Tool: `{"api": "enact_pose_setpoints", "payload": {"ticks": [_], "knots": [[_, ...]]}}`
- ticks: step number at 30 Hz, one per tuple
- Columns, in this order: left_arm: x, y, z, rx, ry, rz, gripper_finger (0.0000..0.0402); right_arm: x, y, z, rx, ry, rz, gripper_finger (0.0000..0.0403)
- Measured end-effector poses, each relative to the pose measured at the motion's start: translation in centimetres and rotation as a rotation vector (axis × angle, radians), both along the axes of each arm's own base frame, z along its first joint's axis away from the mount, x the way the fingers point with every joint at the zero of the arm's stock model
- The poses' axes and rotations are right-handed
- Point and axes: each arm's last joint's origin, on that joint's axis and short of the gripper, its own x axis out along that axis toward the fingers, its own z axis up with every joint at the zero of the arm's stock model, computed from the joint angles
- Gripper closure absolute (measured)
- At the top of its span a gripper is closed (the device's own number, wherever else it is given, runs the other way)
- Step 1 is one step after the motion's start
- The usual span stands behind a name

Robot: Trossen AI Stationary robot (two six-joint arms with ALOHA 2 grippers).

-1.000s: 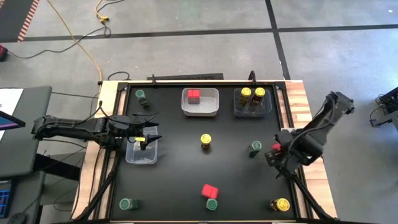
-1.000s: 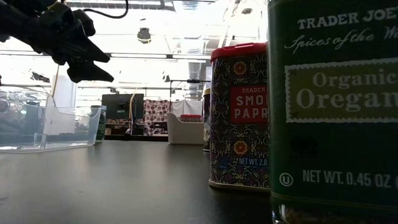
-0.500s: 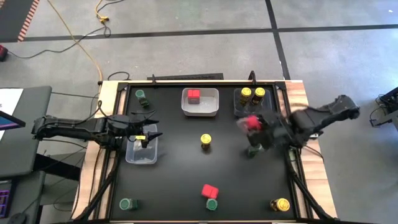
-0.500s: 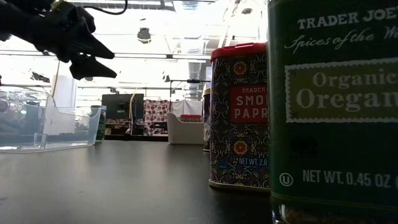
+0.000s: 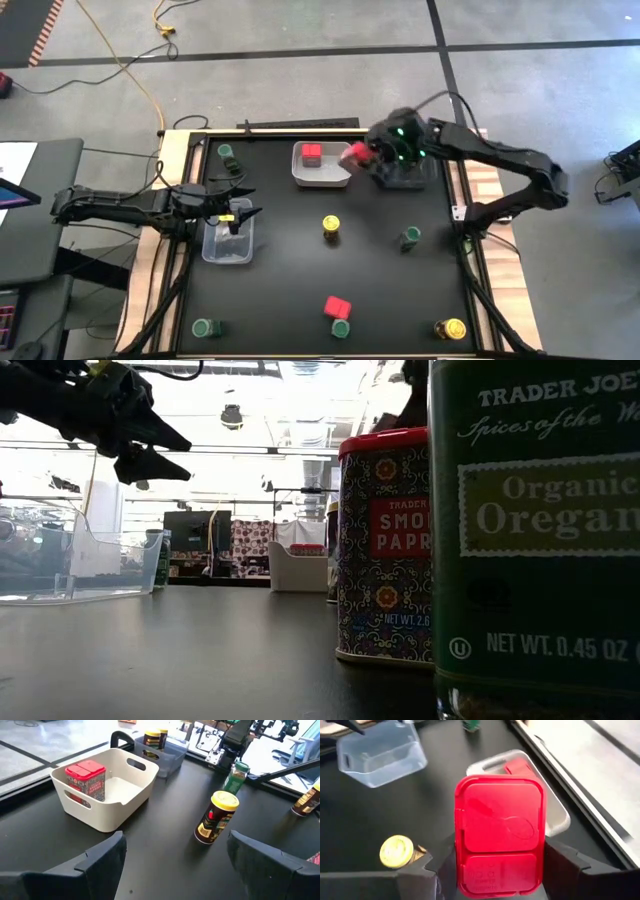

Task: Sort spices by type
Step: Put the right red seasoning can into the white bin

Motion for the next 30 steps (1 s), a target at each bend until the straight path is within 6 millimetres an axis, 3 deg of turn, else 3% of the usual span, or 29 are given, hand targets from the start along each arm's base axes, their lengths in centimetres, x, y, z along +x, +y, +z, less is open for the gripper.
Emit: {"api": "enact_pose_setpoints", "payload": {"ticks": [5,15,23,30], "knots": [[0.0,0.0,0.0,0.0,0.002,0.0,0.0072,2.4,-3.6,-1.6,-0.021,0.067,0.094,0.0164],[0.0,0.0,-0.1,0.0,0.01,0.0,0.0072,7.6,-8.5,-3.9,-0.1,0.272,0.267,0.0164],[0.0,0.0,-0.1,0.0,0.015,0.0,0.0072,9.0,-10.5,-7.9,-0.053,0.421,0.341,0.0164],[0.0,0.0,-0.1,0.0,0.015,0.0,0.0072,10.4,-11.9,-10.7,-0.065,0.439,0.34,0.0164]]}}
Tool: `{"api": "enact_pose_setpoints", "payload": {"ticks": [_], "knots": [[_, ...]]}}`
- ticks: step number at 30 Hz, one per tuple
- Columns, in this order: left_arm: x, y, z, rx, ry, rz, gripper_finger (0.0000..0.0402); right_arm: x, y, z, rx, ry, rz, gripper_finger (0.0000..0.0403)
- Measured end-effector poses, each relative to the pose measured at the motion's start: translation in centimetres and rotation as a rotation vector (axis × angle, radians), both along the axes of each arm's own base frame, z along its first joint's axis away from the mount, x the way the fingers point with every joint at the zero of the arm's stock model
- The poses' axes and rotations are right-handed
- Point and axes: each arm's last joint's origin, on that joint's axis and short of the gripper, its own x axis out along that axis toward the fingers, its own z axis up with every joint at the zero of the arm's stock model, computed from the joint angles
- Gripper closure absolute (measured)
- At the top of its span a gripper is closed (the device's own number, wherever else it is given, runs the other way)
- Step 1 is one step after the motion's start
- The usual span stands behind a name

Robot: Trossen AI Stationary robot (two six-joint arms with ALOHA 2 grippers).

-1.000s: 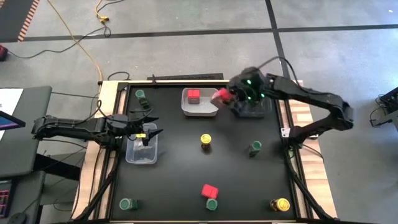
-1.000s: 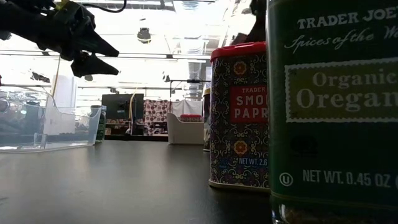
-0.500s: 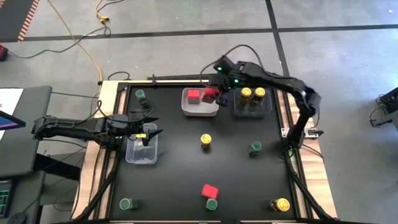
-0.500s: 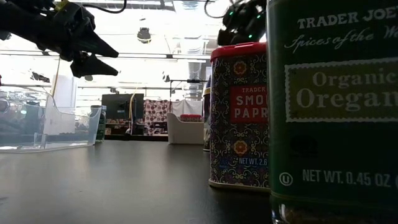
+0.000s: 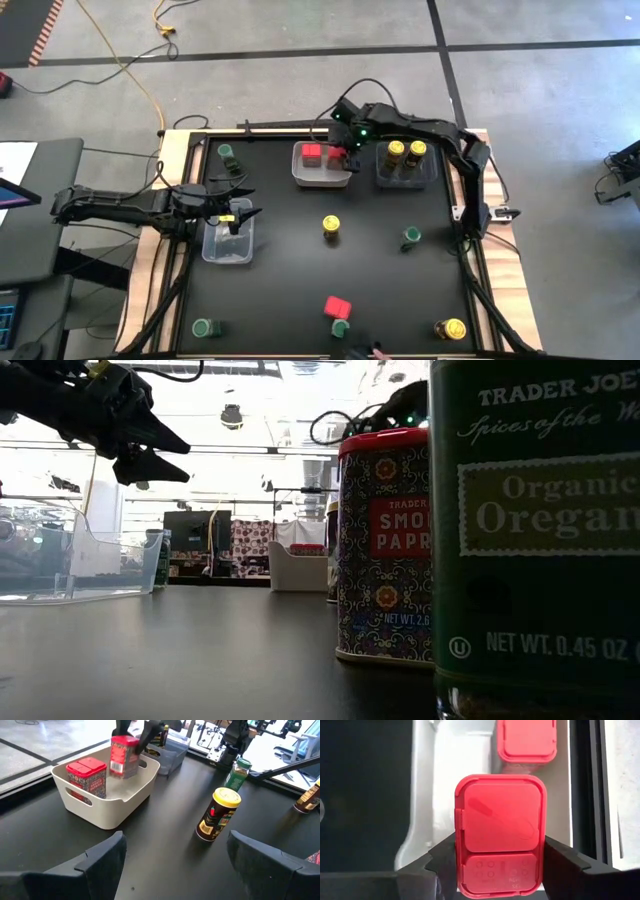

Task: Sort spices by type
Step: Put the right red seasoning can into the white bin

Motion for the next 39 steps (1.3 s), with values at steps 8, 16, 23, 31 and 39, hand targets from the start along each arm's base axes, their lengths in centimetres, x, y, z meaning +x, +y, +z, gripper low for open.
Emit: {"api": "enact_pose_setpoints", "payload": {"ticks": [8,16,23,31,39], "knots": [[0.0,0.0,0.0,0.0,0.0,0.0,0.0072,1.0,-0.8,-3.3,-0.04,0.088,0.007,0.0164],[0.0,0.0,0.0,0.001,0.0,0.001,0.0072,1.4,-1.2,-3.4,-0.098,0.075,-0.014,0.0164],[0.0,0.1,0.0,0.036,0.011,0.009,0.0072,1.4,-1.2,-3.6,-0.112,0.078,-0.005,0.0162],[0.0,0.1,0.0,0.038,0.011,0.017,0.0072,1.5,-1.3,-3.5,-0.131,0.073,0.019,0.016],[0.0,0.1,0.0,0.038,0.011,0.017,0.0072,1.8,-1.5,-3.5,-0.149,0.045,0.017,0.0159]]}}
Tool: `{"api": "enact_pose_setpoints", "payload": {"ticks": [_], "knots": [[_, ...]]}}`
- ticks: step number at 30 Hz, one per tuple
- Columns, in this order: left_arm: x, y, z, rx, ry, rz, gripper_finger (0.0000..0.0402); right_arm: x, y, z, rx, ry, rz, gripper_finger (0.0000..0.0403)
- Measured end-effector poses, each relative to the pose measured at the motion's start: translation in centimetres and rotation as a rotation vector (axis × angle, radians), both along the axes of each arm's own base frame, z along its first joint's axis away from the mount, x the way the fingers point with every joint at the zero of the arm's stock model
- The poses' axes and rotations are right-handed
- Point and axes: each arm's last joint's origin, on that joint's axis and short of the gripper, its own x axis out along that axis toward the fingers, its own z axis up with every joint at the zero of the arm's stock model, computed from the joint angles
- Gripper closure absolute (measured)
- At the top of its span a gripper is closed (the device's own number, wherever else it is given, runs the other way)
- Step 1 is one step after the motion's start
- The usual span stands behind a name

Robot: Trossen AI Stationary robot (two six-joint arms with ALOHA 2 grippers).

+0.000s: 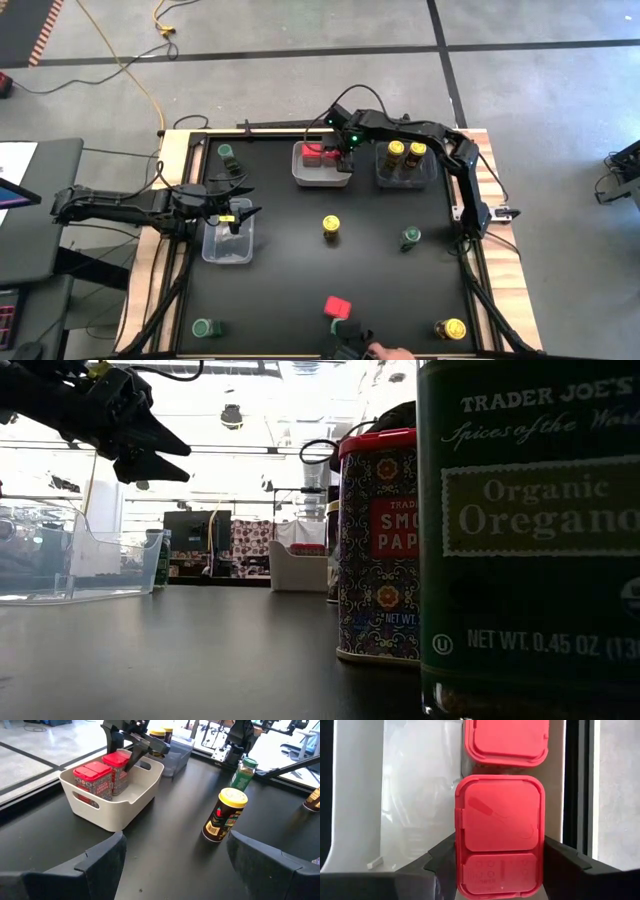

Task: Sort spices by type
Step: Put the right red seasoning can into the white bin, then put the bottom left green seasoning bottle into the transparent bin

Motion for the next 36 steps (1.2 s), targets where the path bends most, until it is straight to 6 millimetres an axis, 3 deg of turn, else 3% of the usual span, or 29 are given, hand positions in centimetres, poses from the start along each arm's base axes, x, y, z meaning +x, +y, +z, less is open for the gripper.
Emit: {"api": "enact_pose_setpoints", "payload": {"ticks": [17,30,36], "knots": [[0.0,0.0,0.0,0.0,0.0,0.0,0.0072,0.0,0.0,0.0,0.004,0.006,0.0,0.0155],[0.0,0.0,0.0,0.0,0.0,0.0,0.0072,-0.1,0.1,-0.1,0.006,0.015,0.0,0.0067],[0.0,0.0,0.0,0.0,0.0,0.0,0.0072,-0.5,0.3,1.9,-0.023,-0.029,0.001,0.0052]]}}
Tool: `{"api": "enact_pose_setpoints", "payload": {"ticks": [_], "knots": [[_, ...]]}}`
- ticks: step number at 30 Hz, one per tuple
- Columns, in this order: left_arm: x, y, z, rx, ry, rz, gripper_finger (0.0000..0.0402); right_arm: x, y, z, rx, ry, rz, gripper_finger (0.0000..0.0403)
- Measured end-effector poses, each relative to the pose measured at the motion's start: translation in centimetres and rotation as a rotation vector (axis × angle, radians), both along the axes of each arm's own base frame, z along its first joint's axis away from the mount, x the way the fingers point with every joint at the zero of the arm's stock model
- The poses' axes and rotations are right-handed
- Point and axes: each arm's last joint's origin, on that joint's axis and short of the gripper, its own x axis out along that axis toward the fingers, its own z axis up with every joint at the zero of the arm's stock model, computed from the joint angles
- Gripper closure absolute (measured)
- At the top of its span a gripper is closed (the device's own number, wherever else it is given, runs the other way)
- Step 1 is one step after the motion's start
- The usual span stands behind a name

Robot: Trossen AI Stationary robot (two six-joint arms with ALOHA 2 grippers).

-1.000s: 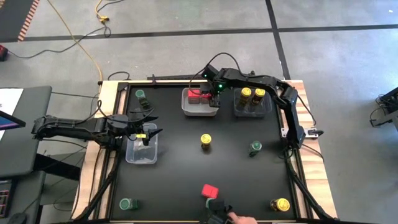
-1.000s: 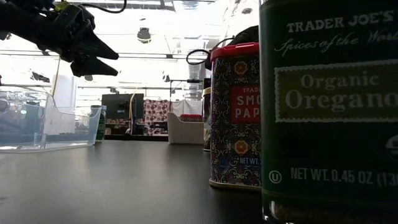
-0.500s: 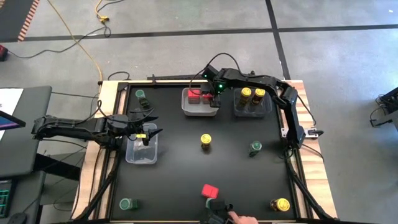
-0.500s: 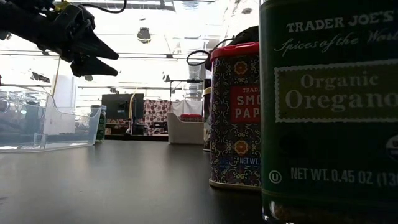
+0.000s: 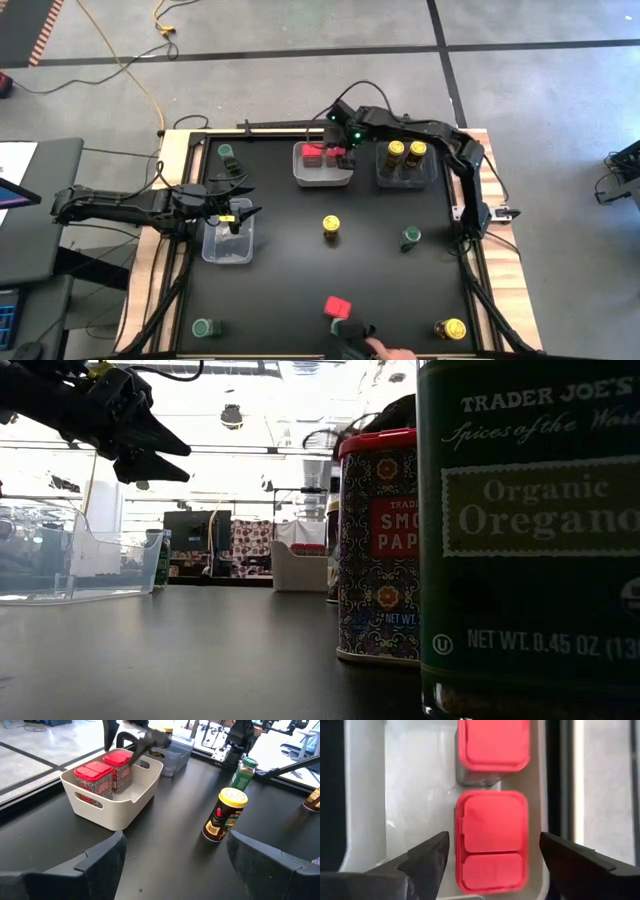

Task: Sort spices by type
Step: Put the bottom left green seasoning bottle into the transparent bin

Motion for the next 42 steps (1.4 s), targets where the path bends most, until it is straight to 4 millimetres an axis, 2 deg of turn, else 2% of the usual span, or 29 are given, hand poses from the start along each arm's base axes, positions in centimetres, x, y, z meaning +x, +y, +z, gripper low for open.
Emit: {"api": "enact_pose_setpoints", "payload": {"ticks": [4,7,14,18,20,23,28,34,39,42], "knots": [[0.0,0.0,0.0,0.0,0.0,0.0,0.0072,-0.7,0.4,2.6,-0.031,-0.053,-0.003,0.0051],[0.0,0.0,0.0,0.0,0.0,0.0,0.0072,-1.6,1.0,5.2,-0.045,-0.12,-0.041,0.0053],[0.0,0.0,0.0,-0.001,-0.001,0.0,0.0072,-4.6,2.9,10.8,0.093,-0.299,-0.336,0.0053],[0.0,0.0,0.1,-0.032,-0.023,0.008,0.0072,-6.5,4.3,12.6,0.208,-0.327,-0.502,0.0053],[0.0,0.0,0.1,-0.032,-0.026,0.009,0.0072,-7.0,5.5,12.7,0.267,-0.322,-0.568,0.0053],[0.0,0.0,0.1,-0.033,-0.026,0.009,0.0072,-7.0,8.3,12.2,0.318,-0.327,-0.62,0.0053],[0.1,-0.1,0.1,-0.074,-0.039,-0.006,0.0072,-7.2,14.7,10.0,0.344,-0.325,-0.752,0.0053],[0.0,-0.3,-0.1,-0.121,-0.022,-0.063,0.0075,-8.4,22.6,9.6,0.435,-0.412,-0.855,0.0053],[-0.1,-0.8,-0.3,-0.139,0.028,-0.11,0.008,-9.7,27.6,9.4,0.554,-0.377,-0.909,0.0053],[-0.3,-1.0,1.1,-0.148,0.073,-0.085,0.0081,-10.5,30.2,8.8,0.574,-0.312,-0.928,0.0053]]}}
